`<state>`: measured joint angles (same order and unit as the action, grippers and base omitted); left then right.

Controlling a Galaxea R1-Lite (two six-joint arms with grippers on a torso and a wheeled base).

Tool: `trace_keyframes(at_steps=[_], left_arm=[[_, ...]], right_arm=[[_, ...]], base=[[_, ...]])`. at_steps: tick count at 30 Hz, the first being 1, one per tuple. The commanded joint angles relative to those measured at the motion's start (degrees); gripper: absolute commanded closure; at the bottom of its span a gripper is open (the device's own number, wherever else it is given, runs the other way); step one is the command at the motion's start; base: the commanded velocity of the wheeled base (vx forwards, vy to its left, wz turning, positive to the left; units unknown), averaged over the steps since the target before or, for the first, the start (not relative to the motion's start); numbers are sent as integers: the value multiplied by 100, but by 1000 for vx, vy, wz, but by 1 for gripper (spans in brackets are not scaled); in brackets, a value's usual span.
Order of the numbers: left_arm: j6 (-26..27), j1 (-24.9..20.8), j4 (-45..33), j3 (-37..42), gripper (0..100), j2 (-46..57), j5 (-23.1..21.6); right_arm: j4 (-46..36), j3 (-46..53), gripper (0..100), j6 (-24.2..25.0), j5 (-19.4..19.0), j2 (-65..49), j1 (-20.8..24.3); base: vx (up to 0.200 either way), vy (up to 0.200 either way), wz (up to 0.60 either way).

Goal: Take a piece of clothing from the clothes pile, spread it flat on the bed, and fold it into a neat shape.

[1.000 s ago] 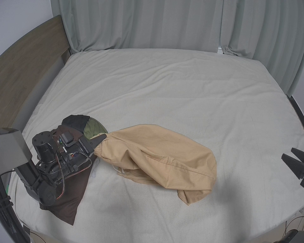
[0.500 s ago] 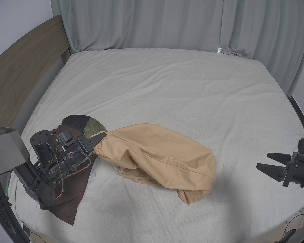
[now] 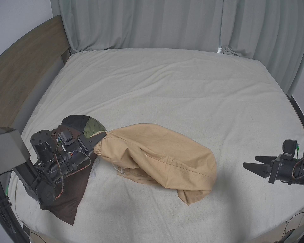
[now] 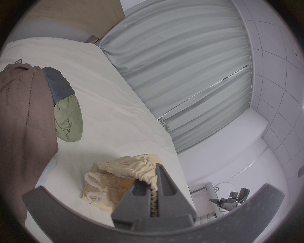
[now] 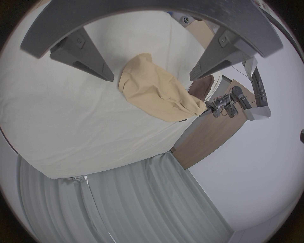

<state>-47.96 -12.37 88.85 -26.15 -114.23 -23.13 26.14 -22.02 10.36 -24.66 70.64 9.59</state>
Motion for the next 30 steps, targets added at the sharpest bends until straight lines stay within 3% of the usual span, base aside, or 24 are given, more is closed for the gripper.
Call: trace_keyframes(at_steps=[1, 20, 30], left_arm=[[-3, 7, 1, -13, 100, 14, 1], [-12, 60, 1, -48, 100, -30, -8], [-21, 68, 1, -83, 100, -30, 1]], right_arm=[[586, 321, 0, 27, -12, 854, 16], [2247, 497, 0, 933, -294, 2568, 34], [3829, 848, 0, 1214, -355, 3799, 95]], base=[[0, 0, 0], [0, 0, 0], [0, 0, 0]])
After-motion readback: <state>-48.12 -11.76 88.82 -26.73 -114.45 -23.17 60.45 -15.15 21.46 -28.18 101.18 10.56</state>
